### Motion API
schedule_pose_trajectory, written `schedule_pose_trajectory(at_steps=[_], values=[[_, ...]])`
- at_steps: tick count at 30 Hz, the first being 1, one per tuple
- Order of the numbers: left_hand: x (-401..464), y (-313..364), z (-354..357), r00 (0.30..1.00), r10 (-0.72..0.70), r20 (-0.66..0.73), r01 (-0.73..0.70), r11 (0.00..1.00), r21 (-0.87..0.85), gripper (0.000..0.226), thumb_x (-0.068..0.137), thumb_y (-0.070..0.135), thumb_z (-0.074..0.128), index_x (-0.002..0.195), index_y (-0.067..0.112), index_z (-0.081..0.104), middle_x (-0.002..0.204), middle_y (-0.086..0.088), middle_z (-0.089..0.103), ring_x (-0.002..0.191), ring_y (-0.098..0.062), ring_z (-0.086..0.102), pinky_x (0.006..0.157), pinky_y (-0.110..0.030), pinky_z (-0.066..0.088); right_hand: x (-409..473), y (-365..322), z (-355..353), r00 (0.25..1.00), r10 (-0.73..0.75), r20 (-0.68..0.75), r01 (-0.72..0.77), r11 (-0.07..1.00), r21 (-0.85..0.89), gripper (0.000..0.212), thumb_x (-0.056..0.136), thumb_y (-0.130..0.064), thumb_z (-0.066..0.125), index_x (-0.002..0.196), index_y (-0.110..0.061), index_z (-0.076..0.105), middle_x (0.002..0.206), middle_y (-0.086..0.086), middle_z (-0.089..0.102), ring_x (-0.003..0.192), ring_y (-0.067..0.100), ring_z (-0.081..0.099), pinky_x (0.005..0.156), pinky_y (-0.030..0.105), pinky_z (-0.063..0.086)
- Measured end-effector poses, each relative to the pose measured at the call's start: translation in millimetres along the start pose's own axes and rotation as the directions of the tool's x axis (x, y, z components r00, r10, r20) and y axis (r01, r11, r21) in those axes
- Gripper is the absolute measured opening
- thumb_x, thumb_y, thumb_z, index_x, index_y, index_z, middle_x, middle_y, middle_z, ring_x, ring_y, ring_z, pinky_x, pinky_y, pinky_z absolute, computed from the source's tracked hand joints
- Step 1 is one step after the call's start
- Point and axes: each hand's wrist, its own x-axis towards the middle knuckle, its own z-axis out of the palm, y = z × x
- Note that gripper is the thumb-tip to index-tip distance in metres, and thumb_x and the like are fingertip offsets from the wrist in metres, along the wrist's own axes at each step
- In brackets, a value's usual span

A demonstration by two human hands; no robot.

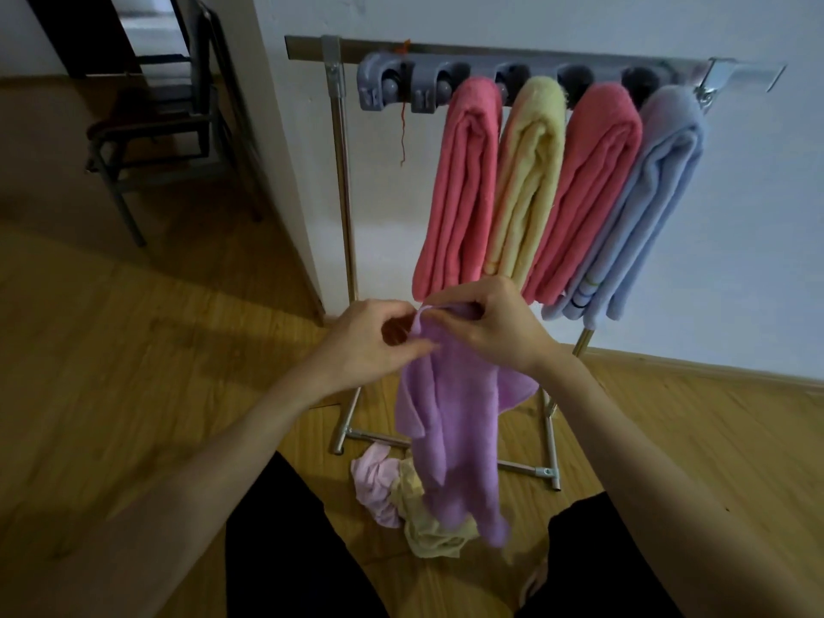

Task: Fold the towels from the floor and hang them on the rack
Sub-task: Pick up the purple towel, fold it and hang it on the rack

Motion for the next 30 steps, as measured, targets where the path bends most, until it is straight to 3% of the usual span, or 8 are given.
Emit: schedule_pose_trajectory(at_steps=[4,8,13,17,21,23,26,30], values=[[2,0,5,0.997,-0.032,-0.064,0.036,0.997,0.063,0.017,0.091,0.015,0.058,0.079,0.008,0.068,0.069,-0.005,0.064,0.067,-0.017,0.059,0.061,-0.037,0.044,-3,5,-2,1.000,0.028,-0.008,-0.028,1.000,-0.003,0.009,0.084,-0.011,0.072,0.091,-0.009,0.076,0.087,-0.003,0.074,0.085,0.005,0.067,0.072,0.012,0.049],[4,-1,3,0.976,-0.081,-0.201,0.078,0.997,-0.023,0.020,0.094,0.010,0.051,0.079,0.009,0.063,0.068,-0.004,0.058,0.066,-0.019,0.054,0.057,-0.027,0.038,-13,19,-5,0.993,0.109,-0.038,-0.111,0.993,-0.032,0.011,0.087,-0.017,0.069,0.083,-0.007,0.072,0.067,-0.003,0.063,0.062,0.001,0.050,0.057,0.018,0.040],[9,-5,-3,0.955,-0.121,-0.270,0.091,0.988,-0.122,0.041,0.097,0.029,0.051,0.075,-0.005,0.055,0.065,-0.021,0.049,0.058,-0.018,0.044,0.055,-0.033,0.035,-32,29,-7,0.969,0.150,-0.197,-0.152,0.988,0.008,0.012,0.088,-0.023,0.065,0.088,-0.012,0.071,0.073,-0.001,0.065,0.068,0.017,0.058,0.062,0.037,0.047],[8,0,-11,0.990,-0.092,-0.109,0.096,0.995,0.029,0.056,0.084,0.044,0.063,0.061,-0.004,0.047,0.055,-0.006,0.036,0.050,-0.009,0.033,0.051,-0.027,0.028,-42,35,-7,0.959,0.166,-0.230,-0.175,0.984,-0.023,0.010,0.087,-0.022,0.066,0.087,-0.013,0.071,0.078,0.002,0.067,0.073,0.017,0.061,0.067,0.038,0.048],[5,5,-19,0.965,-0.152,0.214,0.098,0.965,0.244,0.044,0.081,0.045,0.068,0.067,0.003,0.064,0.059,-0.011,0.054,0.053,-0.016,0.047,0.050,-0.021,0.032,-45,35,-4,0.974,0.147,-0.172,-0.163,0.983,-0.085,0.013,0.084,-0.021,0.072,0.085,-0.009,0.070,0.079,0.001,0.069,0.074,0.016,0.062,0.069,0.037,0.048],[4,6,-22,0.953,-0.165,0.255,0.087,0.953,0.291,0.035,0.086,0.038,0.065,0.073,0.005,0.066,0.065,-0.008,0.059,0.058,-0.015,0.051,0.053,-0.022,0.036,-45,34,-2,0.980,0.132,-0.151,-0.150,0.982,-0.114,0.015,0.082,-0.022,0.074,0.088,-0.009,0.069,0.075,-0.007,0.066,0.071,0.007,0.059,0.067,0.031,0.048],[6,2,-28,0.987,-0.124,0.103,0.086,0.945,0.315,0.026,0.093,0.024,0.058,0.079,0.003,0.065,0.073,-0.007,0.061,0.068,-0.016,0.055,0.062,-0.033,0.041,-49,34,0,0.978,0.152,-0.140,-0.171,0.975,-0.139,0.029,0.085,-0.032,0.070,0.109,-0.019,0.060,0.066,-0.018,0.051,0.062,-0.003,0.051,0.057,0.019,0.038],[11,-5,-27,0.964,-0.172,-0.202,0.210,0.960,0.185,0.025,0.095,0.014,0.050,0.080,-0.002,0.061,0.068,-0.007,0.053,0.064,-0.019,0.048,0.056,-0.028,0.033,-56,26,3,0.990,0.073,-0.118,-0.095,0.977,-0.193,0.020,0.097,-0.027,0.050,0.113,-0.027,0.038,0.078,-0.009,0.055,0.063,0.013,0.054,0.057,0.030,0.045]])
